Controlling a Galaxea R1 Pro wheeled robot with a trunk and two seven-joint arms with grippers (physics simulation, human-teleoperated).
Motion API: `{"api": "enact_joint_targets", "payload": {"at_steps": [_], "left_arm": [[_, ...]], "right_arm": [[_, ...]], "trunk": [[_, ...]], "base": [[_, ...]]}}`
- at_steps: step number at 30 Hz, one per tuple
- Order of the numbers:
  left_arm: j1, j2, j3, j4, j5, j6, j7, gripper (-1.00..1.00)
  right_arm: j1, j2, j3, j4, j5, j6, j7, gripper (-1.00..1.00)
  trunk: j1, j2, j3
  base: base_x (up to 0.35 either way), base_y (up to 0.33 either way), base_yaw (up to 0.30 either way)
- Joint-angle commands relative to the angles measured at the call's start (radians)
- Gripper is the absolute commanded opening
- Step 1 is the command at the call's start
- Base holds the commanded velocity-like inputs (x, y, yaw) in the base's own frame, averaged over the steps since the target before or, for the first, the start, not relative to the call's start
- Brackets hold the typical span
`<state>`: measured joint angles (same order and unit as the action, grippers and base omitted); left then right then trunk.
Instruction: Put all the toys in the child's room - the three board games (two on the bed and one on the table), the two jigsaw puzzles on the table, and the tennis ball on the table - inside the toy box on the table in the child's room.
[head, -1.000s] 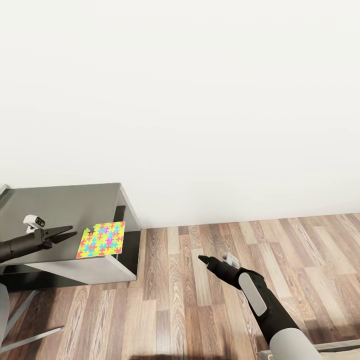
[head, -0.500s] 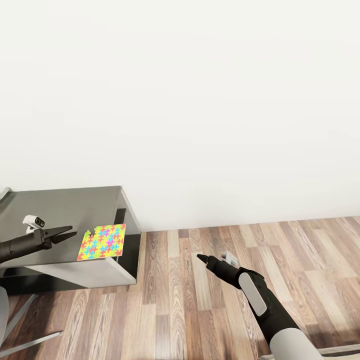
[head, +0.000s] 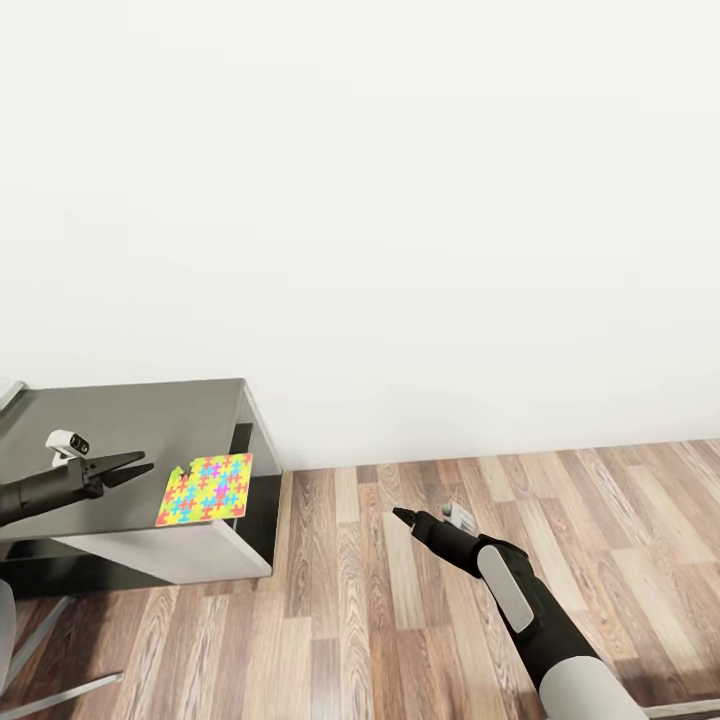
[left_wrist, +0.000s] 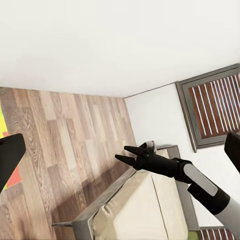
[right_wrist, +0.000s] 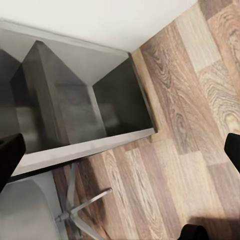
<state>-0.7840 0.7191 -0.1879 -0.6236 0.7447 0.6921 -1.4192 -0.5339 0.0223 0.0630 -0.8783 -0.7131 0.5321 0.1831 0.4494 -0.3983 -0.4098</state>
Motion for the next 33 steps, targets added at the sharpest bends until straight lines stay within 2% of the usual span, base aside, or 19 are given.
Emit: {"api": "enact_joint_targets", "payload": {"at_steps": [1, 33], "left_arm": [[-0.001, 0.002, -0.007, 0.001, 0.007, 0.010, -0.003, 1.00], [-0.001, 0.002, -0.005, 0.002, 0.007, 0.010, 0.001, 1.00]], "right_arm": [[-0.001, 0.000, -0.001, -0.001, -0.001, 0.005, 0.001, 1.00], [-0.001, 0.001, 0.000, 0.001, 0.000, 0.003, 0.001, 1.00]], "trunk": [[0.001, -0.002, 0.000], [0.001, -0.002, 0.053]], "base": [[0.000, 0.000, 0.000], [0.000, 0.000, 0.000]]}}
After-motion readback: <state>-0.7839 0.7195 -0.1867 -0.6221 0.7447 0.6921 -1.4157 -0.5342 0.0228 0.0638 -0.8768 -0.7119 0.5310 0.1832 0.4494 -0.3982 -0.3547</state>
